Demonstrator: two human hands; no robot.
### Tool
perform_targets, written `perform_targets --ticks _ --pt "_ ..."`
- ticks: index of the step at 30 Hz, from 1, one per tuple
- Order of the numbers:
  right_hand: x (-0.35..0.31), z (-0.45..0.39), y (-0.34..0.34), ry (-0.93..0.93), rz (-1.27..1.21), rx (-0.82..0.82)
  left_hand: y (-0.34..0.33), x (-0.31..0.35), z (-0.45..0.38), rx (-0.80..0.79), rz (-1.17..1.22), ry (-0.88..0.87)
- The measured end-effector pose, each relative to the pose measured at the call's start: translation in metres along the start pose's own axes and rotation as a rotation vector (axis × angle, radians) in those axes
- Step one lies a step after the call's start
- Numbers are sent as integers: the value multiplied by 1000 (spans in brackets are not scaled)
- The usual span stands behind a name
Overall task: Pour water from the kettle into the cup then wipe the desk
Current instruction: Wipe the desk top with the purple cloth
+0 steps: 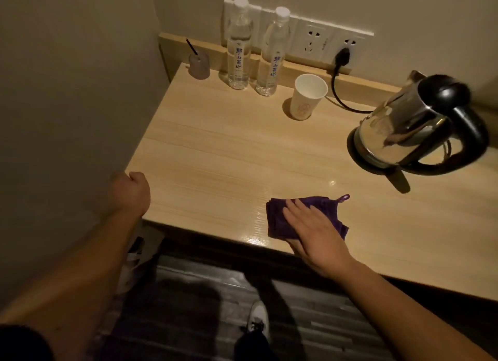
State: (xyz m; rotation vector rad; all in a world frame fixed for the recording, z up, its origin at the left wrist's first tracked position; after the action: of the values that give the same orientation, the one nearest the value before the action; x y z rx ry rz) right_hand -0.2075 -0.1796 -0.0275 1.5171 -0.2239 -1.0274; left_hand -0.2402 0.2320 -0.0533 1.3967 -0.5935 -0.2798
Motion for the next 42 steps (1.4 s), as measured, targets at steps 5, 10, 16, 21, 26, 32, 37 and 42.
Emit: perform_targets --ticks 5,10,16,21,26,32,37,42 --pt "-34 51 -19 -90 -116 60 5 3 1 -59 26 -1" --pt "-65 65 5 -299 -844 236 7 1 1 -71 -74 -25" --pt "-30 42 68 -730 -1766 540 10 30 20 -28 -204 -420" --pt "36 -43 137 -542 -821 686 -10 48 41 -77 -293 -526" --pt "92 -130 125 -185 73 204 -14 47 41 -32 -305 -512" --pt "125 -127 80 -84 149 37 -16 46 42 -5 -296 -506" --pt "97 -51 68 -92 62 50 -14 46 42 -7 -279 -517" --pt "36 65 23 -64 -23 10 -12 47 43 -32 -306 -528"
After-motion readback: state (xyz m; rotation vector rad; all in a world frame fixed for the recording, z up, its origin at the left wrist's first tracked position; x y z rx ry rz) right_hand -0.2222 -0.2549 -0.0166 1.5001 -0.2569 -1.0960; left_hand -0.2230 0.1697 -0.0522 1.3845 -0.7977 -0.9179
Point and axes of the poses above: each hand's wrist, its own z-axis away from the middle knuckle, its own y-axis out of the back of the hand, x = y × z, the point moved 3 cm from there along -z, towards the middle knuckle, and after that the axes turned 11 degrees about -z, right-handed, at the moved point
